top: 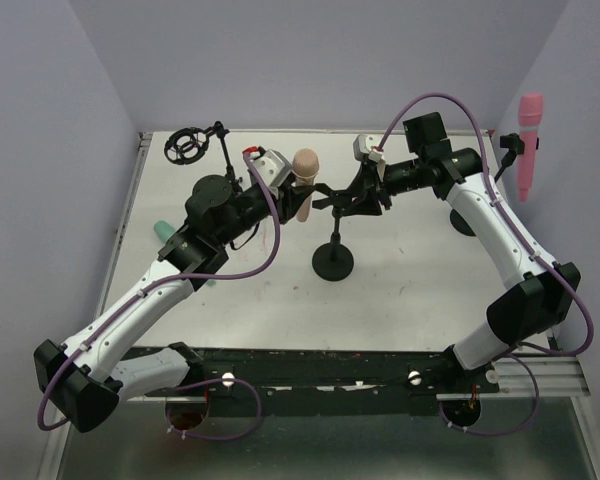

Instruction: Attach the microphones to the stand

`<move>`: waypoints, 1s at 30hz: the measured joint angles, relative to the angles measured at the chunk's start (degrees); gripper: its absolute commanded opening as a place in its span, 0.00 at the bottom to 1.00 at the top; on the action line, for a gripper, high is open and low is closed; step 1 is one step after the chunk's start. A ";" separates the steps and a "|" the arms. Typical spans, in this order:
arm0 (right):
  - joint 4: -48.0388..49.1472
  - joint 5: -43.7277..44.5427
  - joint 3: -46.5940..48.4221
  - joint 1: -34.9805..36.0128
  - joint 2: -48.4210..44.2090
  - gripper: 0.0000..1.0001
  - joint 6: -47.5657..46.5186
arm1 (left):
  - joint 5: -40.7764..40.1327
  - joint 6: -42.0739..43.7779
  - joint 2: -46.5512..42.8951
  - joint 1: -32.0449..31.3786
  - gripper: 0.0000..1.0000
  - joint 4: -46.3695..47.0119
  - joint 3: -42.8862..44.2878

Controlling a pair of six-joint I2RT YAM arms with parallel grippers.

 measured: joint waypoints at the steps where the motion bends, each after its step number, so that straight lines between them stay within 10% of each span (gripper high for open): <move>1: 0.00 0.00 -0.02 0.00 0.00 0.15 0.00 | 0.61 -0.50 0.46 0.00 0.02 0.37 0.00; 22: 0.13 -0.26 -0.81 -0.70 -0.42 0.19 -0.33 | 6.36 -8.31 9.77 0.37 0.01 4.85 2.97; 30: 1.40 -0.26 -1.79 -0.72 -1.01 0.63 1.62 | 6.62 -8.63 9.77 0.44 0.08 4.90 2.97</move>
